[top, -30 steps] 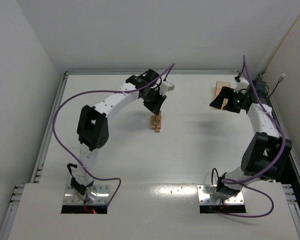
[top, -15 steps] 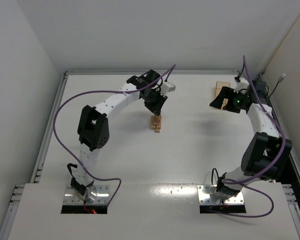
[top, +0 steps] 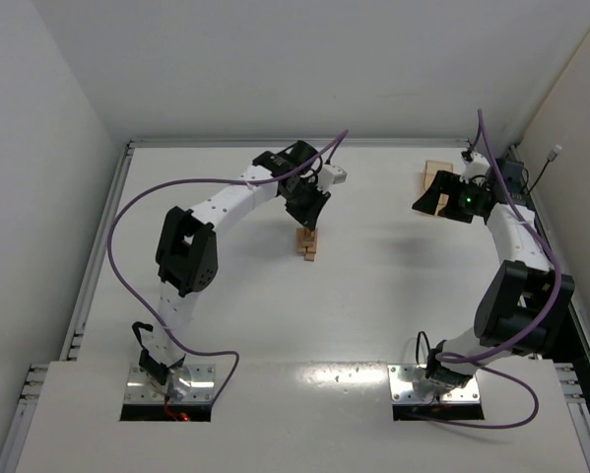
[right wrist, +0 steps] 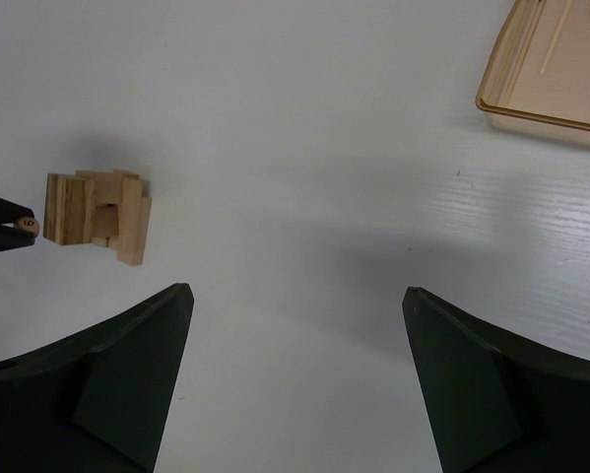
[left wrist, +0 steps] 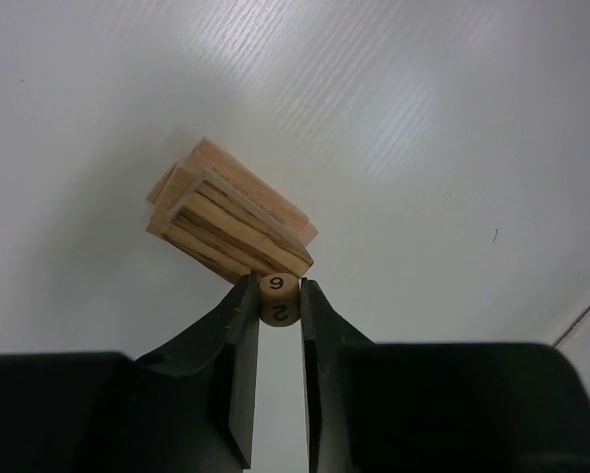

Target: Build the wood block tower

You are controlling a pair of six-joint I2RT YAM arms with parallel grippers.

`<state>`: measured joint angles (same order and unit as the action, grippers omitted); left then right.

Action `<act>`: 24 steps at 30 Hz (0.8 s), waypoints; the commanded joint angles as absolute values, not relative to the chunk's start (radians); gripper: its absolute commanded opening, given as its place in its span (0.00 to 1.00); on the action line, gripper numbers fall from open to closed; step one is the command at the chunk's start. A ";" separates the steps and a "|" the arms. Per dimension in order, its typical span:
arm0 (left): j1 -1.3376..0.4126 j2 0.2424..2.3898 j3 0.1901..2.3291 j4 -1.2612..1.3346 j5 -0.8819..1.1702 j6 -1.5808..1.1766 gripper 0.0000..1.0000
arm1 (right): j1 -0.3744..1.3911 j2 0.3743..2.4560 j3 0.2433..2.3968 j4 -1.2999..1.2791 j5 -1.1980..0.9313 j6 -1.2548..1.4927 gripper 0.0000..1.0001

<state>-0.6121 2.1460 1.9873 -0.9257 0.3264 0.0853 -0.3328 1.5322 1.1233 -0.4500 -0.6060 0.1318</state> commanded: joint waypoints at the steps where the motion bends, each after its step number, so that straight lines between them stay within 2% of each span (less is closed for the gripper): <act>1: -0.621 2.158 2.025 -0.899 0.321 0.065 0.12 | -0.331 1.512 1.146 -0.416 -0.632 0.126 0.85; 9: -0.621 2.158 2.025 -0.899 0.310 0.064 0.12 | -0.331 1.513 1.146 -0.416 -0.632 0.126 0.85; 14: -0.621 2.168 2.025 -0.890 0.310 0.055 0.19 | -0.331 1.513 1.146 -0.416 -0.632 0.126 0.85; 24: -0.621 2.168 2.025 -0.881 0.291 0.046 0.22 | -0.331 1.513 1.146 -0.416 -0.632 0.126 0.85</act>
